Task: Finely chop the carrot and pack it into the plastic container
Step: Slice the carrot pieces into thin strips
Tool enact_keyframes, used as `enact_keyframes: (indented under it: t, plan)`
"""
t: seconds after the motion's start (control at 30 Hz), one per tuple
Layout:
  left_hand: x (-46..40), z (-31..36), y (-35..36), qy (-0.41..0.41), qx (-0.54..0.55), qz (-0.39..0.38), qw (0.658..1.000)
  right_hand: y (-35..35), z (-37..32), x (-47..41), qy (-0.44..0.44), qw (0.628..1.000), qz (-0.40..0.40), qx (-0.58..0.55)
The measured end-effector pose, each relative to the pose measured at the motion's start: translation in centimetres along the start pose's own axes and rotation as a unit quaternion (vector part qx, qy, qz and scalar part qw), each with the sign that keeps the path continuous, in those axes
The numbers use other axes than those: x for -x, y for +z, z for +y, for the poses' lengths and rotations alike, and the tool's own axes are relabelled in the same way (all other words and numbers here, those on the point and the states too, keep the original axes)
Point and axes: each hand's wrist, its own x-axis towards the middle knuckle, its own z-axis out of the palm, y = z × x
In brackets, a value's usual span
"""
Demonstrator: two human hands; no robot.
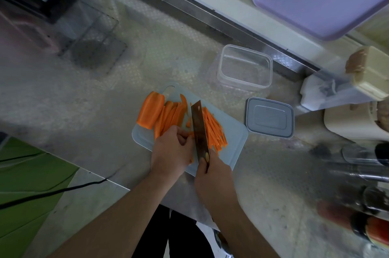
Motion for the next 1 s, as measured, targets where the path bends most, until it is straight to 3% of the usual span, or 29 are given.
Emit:
enact_keyframes:
  t: [1.0]
  plan:
    - [0.5, 0.9, -0.7, -0.010, 0.037, -0.027, 0.999, -0.4, -0.6, -0.2, -0.014, 1.000, 0.014, -0.006]
